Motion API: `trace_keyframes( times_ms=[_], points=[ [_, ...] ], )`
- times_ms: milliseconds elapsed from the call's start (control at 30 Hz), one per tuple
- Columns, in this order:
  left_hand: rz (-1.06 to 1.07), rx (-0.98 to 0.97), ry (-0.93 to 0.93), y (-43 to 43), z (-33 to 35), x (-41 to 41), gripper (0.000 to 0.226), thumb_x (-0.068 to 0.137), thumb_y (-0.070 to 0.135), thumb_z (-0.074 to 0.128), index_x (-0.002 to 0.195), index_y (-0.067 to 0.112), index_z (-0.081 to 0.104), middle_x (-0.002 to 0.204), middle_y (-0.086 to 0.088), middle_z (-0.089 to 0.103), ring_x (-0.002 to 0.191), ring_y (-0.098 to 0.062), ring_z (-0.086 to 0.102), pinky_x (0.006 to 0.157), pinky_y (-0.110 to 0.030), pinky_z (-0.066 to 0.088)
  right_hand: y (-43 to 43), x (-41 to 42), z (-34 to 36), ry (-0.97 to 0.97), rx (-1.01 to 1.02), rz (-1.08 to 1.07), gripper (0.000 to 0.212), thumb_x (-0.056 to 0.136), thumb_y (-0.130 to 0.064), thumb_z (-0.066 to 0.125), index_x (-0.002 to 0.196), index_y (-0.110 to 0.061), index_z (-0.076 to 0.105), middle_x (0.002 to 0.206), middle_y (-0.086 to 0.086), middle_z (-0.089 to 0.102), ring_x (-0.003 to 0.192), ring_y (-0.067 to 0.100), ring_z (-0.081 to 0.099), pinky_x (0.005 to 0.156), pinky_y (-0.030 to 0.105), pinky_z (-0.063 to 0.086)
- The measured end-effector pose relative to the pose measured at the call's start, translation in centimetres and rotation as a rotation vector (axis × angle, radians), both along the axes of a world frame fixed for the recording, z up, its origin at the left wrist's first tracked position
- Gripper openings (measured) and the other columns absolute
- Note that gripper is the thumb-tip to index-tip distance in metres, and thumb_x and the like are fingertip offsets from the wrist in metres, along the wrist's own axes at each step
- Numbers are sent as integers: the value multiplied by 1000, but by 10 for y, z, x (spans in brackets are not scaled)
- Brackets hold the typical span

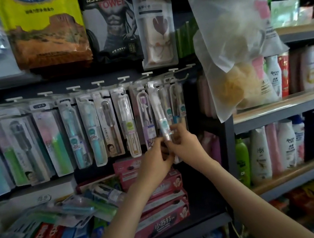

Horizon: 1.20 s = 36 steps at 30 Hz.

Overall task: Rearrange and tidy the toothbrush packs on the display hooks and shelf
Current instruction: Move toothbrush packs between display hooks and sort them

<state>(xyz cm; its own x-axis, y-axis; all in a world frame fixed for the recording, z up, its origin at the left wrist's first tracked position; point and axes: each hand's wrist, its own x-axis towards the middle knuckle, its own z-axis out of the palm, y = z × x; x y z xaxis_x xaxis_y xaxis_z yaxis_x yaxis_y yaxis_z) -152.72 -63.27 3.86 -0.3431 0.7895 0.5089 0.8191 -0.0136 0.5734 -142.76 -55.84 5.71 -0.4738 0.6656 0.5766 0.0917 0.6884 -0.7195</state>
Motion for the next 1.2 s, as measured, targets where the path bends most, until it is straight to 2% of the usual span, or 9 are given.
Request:
trace_keyframes(
  times_ms=[100, 233, 367, 467, 567, 767, 933, 1100, 1200],
  points=[
    [91, -110, 127, -17, -13, -7, 42, 92, 29, 56, 131, 21, 43, 111, -2, 65, 95, -20, 63, 78, -41, 53, -4, -3, -13, -185, 32, 37, 39, 89, -16, 58, 126, -13, 47, 94, 1, 58, 86, 17, 58, 62, 19, 36],
    [225, -197, 244, -49, -39, -24, 45, 94, 37, 50, 134, 20, 41, 120, -2, 57, 99, -20, 60, 78, -39, 52, -4, -15, -43, -397, 81, 78, 44, 88, -12, 57, 131, -9, 46, 110, 9, 62, 94, 23, 60, 68, 23, 42],
    [290, -243, 272, -80, -64, -42, 41, 95, 36, 47, 133, 21, 43, 119, -1, 57, 91, -13, 56, 72, -30, 47, 0, -30, -77, -650, 111, 128, 24, 89, -11, 53, 112, -5, 53, 96, 4, 52, 88, 24, 51, 67, 28, 37],
    [340, -289, 295, -99, -75, -54, 41, 97, 39, 45, 133, 19, 44, 123, 0, 53, 99, -16, 56, 73, -28, 47, 4, -41, -93, -768, 117, 150, 27, 90, -13, 50, 114, -4, 56, 99, 9, 58, 85, 24, 54, 69, 32, 43],
    [355, -314, 302, -112, -80, -61, 40, 97, 32, 47, 133, 17, 45, 129, -2, 49, 106, -19, 54, 76, -29, 46, 9, -50, -106, -812, 126, 189, 33, 88, -15, 52, 120, -7, 56, 106, 13, 61, 90, 27, 59, 73, 36, 48],
    [397, -231, 308, -123, -94, -72, 41, 94, 26, 53, 134, 17, 47, 125, -3, 50, 111, -21, 50, 83, -29, 43, 20, -66, -114, -651, 54, 172, 35, 91, -11, 48, 126, -12, 49, 108, 11, 55, 73, 21, 53, 57, 29, 42],
    [430, -221, 312, -111, -96, -76, 44, 92, 23, 54, 136, 16, 45, 130, -4, 48, 115, -22, 48, 91, -32, 42, 33, -84, -117, -719, 242, 114, 43, 93, -15, 46, 136, -15, 42, 131, 13, 49, 113, 31, 50, 87, 37, 46],
    [426, -196, 315, -84, -95, -79, 45, 94, 25, 52, 138, 19, 44, 134, -3, 46, 121, -20, 45, 97, -28, 38, 41, -95, -118, -819, 529, -17, 46, 98, -23, 42, 144, -21, 35, 141, 4, 44, 129, 29, 33, 105, 41, 26],
    [417, -177, 339, -65, -92, -75, 45, 95, 27, 48, 140, 20, 41, 135, 0, 44, 122, -18, 43, 96, -26, 37, 48, -95, -122, -812, 540, -40, 41, 99, -24, 39, 139, -20, 41, 140, 2, 44, 128, 28, 32, 104, 43, 24]
  ],
)
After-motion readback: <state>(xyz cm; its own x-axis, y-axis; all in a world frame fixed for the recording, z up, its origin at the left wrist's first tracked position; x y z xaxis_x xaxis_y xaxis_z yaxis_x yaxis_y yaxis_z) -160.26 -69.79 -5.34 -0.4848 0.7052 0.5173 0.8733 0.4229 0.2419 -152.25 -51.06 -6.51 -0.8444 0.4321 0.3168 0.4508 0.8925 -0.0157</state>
